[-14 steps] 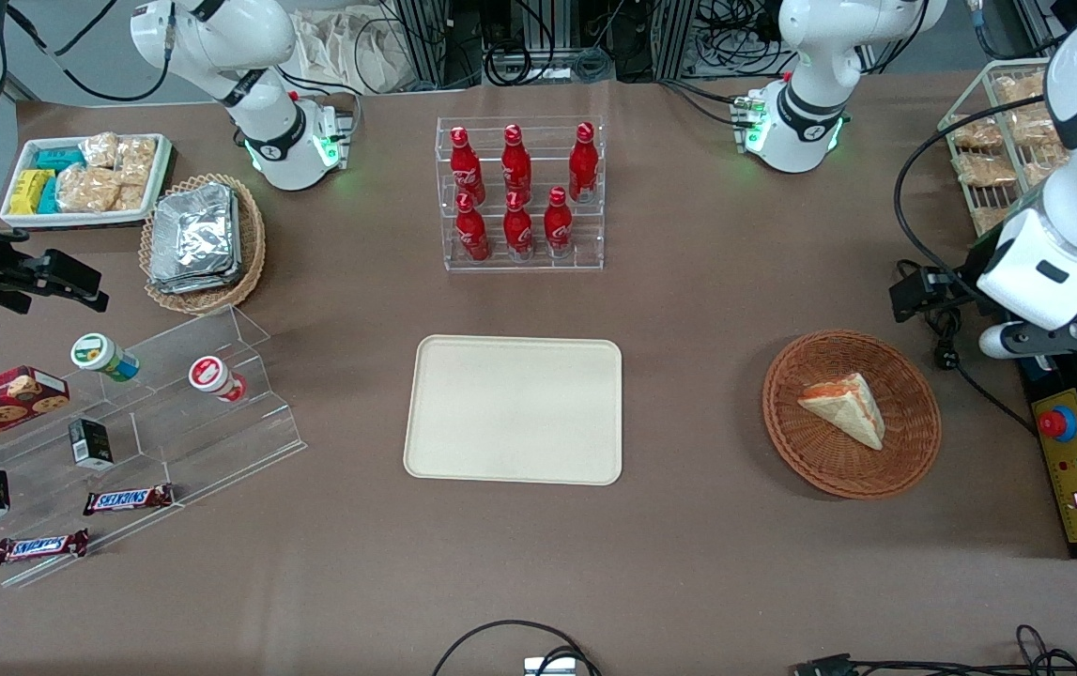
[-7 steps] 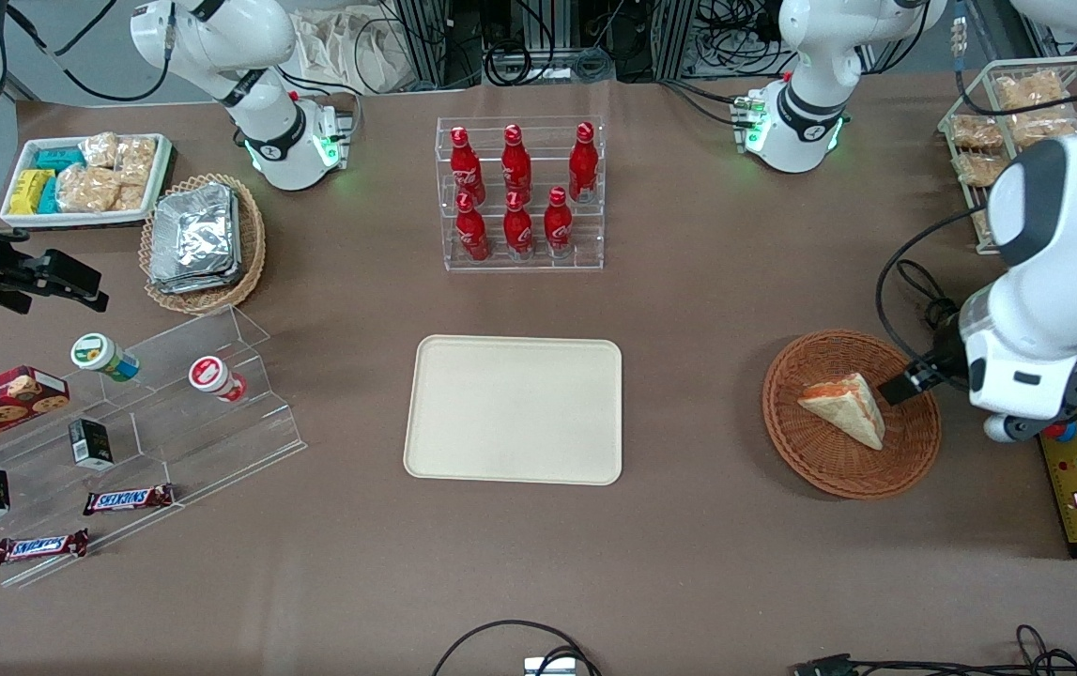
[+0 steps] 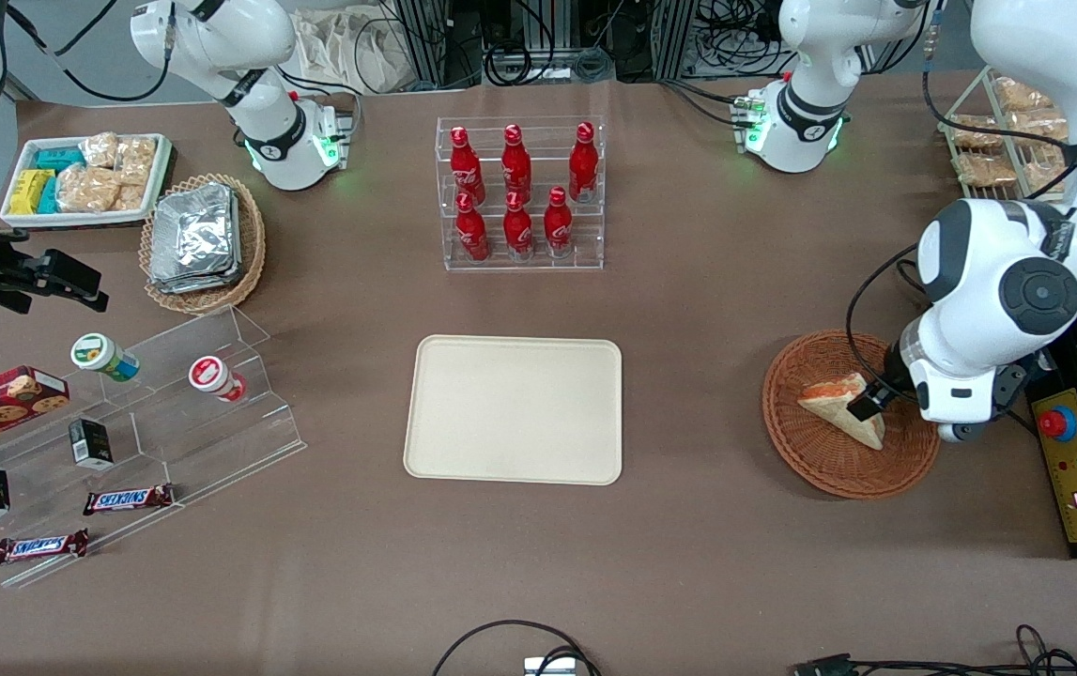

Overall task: Place sandwich from basket to tray
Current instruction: 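Lower the open left gripper onto the wrapped sandwich in the basket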

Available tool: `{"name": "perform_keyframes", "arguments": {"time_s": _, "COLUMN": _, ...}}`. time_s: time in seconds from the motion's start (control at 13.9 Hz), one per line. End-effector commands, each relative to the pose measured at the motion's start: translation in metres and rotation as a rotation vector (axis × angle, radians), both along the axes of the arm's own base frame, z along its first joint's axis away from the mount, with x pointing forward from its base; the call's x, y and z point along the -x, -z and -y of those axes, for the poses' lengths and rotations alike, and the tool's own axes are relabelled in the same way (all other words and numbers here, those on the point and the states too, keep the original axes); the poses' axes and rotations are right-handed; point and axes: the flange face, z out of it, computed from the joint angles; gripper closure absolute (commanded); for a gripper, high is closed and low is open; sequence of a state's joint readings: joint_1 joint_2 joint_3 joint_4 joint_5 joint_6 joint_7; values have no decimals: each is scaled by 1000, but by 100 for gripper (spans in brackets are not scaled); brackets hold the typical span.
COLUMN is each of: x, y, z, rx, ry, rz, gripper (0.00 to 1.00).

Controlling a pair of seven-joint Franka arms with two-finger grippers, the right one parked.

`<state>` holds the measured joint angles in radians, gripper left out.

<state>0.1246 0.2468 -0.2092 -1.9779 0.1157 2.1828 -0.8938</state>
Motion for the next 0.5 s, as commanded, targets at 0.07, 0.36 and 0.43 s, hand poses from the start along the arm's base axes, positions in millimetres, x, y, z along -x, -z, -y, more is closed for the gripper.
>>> {"name": "perform_keyframes", "arguments": {"time_s": 0.07, "x": 25, "y": 38, "z": -3, "rx": 1, "ry": -63, "rz": 50, "gripper": 0}}
{"name": "perform_keyframes", "arguments": {"time_s": 0.36, "x": 22, "y": 59, "z": -3, "rx": 14, "ry": -85, "rz": 54, "gripper": 0}}
{"name": "perform_keyframes", "arguments": {"time_s": 0.43, "x": 22, "y": 65, "z": -3, "rx": 16, "ry": -93, "rz": 46, "gripper": 0}}
